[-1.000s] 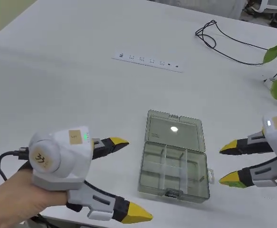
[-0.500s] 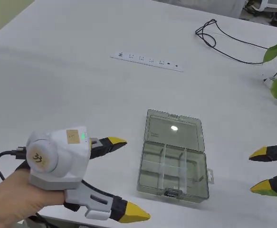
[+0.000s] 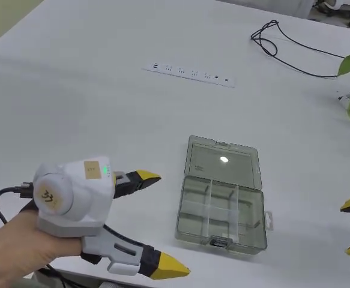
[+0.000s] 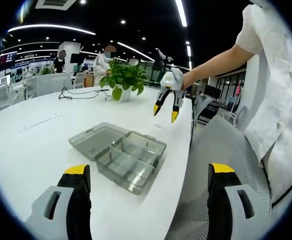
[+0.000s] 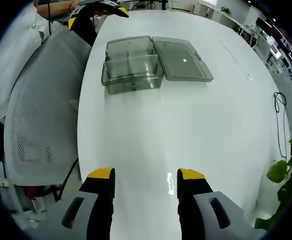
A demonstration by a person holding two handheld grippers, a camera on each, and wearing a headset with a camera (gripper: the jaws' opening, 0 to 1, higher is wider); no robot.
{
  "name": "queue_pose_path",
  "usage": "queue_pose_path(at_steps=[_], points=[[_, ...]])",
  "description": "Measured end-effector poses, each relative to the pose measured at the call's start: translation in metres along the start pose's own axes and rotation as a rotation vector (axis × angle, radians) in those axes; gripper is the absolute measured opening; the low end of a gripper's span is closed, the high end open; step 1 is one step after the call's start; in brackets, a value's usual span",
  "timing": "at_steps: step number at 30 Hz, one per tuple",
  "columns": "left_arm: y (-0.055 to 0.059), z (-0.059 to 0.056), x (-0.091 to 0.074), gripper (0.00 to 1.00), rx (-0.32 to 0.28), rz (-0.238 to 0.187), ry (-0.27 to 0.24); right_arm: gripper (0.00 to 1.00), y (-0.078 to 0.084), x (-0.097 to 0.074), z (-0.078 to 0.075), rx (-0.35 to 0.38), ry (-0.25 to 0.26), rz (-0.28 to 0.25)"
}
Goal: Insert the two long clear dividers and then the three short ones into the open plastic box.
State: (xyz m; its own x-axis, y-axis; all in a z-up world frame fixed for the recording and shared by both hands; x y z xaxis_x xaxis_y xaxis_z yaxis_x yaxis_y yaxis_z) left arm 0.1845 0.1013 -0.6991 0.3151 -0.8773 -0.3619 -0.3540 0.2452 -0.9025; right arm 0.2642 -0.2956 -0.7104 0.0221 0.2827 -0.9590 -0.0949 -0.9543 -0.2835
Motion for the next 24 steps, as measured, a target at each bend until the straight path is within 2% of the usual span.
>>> queue_pose_path(at_steps=[6, 8, 14, 24], points=[[0.001, 0.000, 0.000, 1.00, -0.006, 0.005, -0.005, 0.52, 0.013, 0.012, -0.006, -0.043, -0.001, 0.057], [0.001, 0.001, -0.001, 1.00, -0.008, 0.005, -0.007, 0.52, 0.020, 0.017, -0.009, -0.079, 0.004, 0.098], [0.002, 0.002, -0.002, 0.99, -0.015, 0.013, -0.016, 0.51, 0.031, 0.031, -0.013, -0.133, -0.008, 0.152], [0.002, 0.003, -0.001, 0.99, -0.021, 0.012, -0.019, 0.47, 0.034, 0.040, -0.017, -0.154, -0.018, 0.161]])
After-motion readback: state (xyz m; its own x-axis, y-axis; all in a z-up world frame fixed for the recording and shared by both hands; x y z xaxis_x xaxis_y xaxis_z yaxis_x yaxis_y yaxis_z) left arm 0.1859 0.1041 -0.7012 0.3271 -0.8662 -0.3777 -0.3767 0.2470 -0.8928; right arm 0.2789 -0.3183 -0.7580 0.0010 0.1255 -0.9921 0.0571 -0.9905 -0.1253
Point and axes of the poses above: the centre of the closed fingertips' face, and the gripper's own axes: x roughly forward along the fingers, z roughly to its left, y roughly out of its underside, the point moved 9 cm from there along -x, roughly backward along the fingers, and after that the axes turned 2 degrees about -x, right-handed, at the moved point
